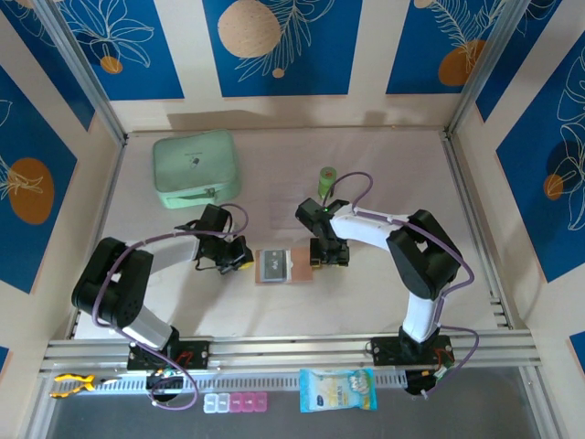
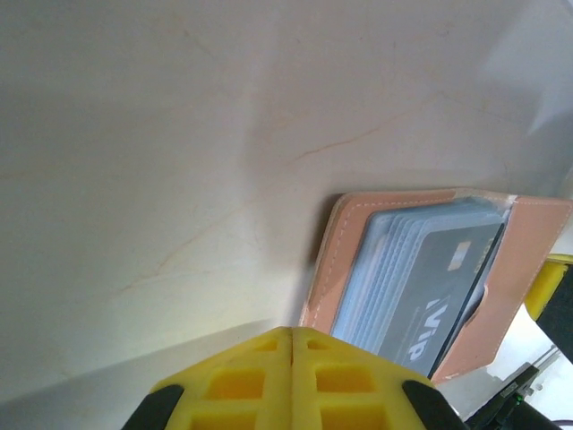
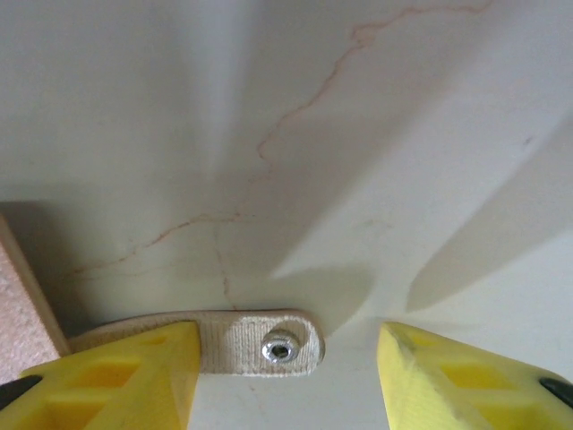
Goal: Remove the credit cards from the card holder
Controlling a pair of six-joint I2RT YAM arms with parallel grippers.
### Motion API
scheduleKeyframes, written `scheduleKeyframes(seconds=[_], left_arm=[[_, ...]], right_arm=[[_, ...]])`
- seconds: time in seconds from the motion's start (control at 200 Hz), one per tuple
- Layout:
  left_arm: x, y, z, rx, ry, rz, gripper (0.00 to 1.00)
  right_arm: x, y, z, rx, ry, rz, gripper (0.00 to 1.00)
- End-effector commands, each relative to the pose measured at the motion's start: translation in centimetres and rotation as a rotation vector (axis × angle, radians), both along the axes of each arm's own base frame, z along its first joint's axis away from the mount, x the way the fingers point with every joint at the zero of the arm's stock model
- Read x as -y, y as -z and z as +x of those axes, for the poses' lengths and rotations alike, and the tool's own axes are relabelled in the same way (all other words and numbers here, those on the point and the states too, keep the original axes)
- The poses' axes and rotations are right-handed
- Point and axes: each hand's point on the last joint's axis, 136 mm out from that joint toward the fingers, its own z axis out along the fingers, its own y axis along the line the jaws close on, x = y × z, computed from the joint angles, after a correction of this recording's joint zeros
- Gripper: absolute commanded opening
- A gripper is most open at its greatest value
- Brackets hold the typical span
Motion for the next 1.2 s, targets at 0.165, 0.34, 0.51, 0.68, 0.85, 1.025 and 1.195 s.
scheduleKeyframes(seconds=[0.165,0.34,0.51,0.68,0.85,1.025,1.195], left_arm=[[0.7,-2.1,0.2,0.037,0.022,-0.029,0.06],[1.2,-1.9,-0.2,0.031,0.03,-0.039,0.05],[1.8,-1.5,-0.6,0.021,0.041,-0.05,0.03],[2.2,-0.6,-1.1,-0.002,0.038,-0.056,0.03],[1.9,0.2,-1.5,-0.019,0.037,-0.04,0.03],[1.3,1.1,-2.0,-0.032,0.04,-0.002,0.02],[0.9,2.2,-2.4,-0.057,0.044,0.028,0.01]], right_arm=[[-1.1,-5.9,0.6,0.081,-0.018,0.039,0.55],[-3.4,-8.9,0.9,0.124,-0.063,0.067,0.54],[-7.2,-10.9,1.0,0.148,-0.123,0.141,0.53],[-9.7,-9.2,0.2,0.086,-0.151,0.173,0.53],[-9.8,-6.3,-0.6,0.011,-0.143,0.136,0.56],[-8.7,-3.9,-1.1,-0.037,-0.139,0.065,0.67],[-7.7,-2.4,-1.2,-0.06,-0.117,0.032,0.71]])
